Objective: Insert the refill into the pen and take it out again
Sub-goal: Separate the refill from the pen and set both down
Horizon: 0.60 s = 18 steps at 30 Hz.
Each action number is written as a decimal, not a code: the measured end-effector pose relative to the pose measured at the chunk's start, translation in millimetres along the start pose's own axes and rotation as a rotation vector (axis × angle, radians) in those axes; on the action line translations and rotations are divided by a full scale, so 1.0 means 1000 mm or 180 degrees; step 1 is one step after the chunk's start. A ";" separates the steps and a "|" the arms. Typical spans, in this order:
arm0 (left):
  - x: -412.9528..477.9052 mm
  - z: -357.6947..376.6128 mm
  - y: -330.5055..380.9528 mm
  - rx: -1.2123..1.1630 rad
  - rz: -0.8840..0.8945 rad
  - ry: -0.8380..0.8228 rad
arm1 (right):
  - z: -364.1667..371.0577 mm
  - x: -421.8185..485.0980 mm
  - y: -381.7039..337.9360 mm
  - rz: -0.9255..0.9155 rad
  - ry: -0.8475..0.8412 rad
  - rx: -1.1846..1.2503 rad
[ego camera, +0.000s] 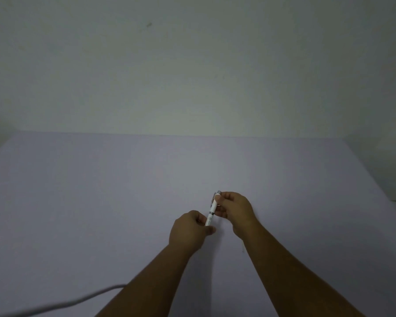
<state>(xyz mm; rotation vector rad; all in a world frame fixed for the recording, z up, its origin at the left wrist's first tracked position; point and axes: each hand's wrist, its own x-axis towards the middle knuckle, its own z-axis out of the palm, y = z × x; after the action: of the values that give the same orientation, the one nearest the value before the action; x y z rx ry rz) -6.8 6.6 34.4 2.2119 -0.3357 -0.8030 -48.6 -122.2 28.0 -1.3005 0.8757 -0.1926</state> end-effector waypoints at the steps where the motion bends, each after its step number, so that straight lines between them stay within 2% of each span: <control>1: 0.000 0.000 0.000 0.0021 0.0019 0.0009 | -0.001 -0.001 0.000 0.0002 -0.0022 0.0004; 11: -0.002 0.011 -0.007 -0.0033 -0.0074 -0.0013 | -0.001 -0.008 0.008 0.0081 -0.0146 -0.0069; 13: 0.000 0.013 -0.010 -0.0140 -0.0185 -0.0003 | -0.004 -0.004 0.013 0.0025 0.0090 -0.0611; 16: 0.004 0.016 -0.017 -0.0352 -0.0388 0.0005 | -0.019 0.003 0.021 -0.0232 0.0788 -0.1917; 18: 0.006 0.021 -0.022 -0.0359 -0.0419 0.0029 | -0.032 0.004 0.031 -0.0208 0.0983 -0.2352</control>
<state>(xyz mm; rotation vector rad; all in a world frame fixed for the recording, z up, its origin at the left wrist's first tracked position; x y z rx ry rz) -15.5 7.0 5.1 2.1479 -0.1378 -0.8604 -77.2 -138.9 -1.6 -2.0234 1.2298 -0.1238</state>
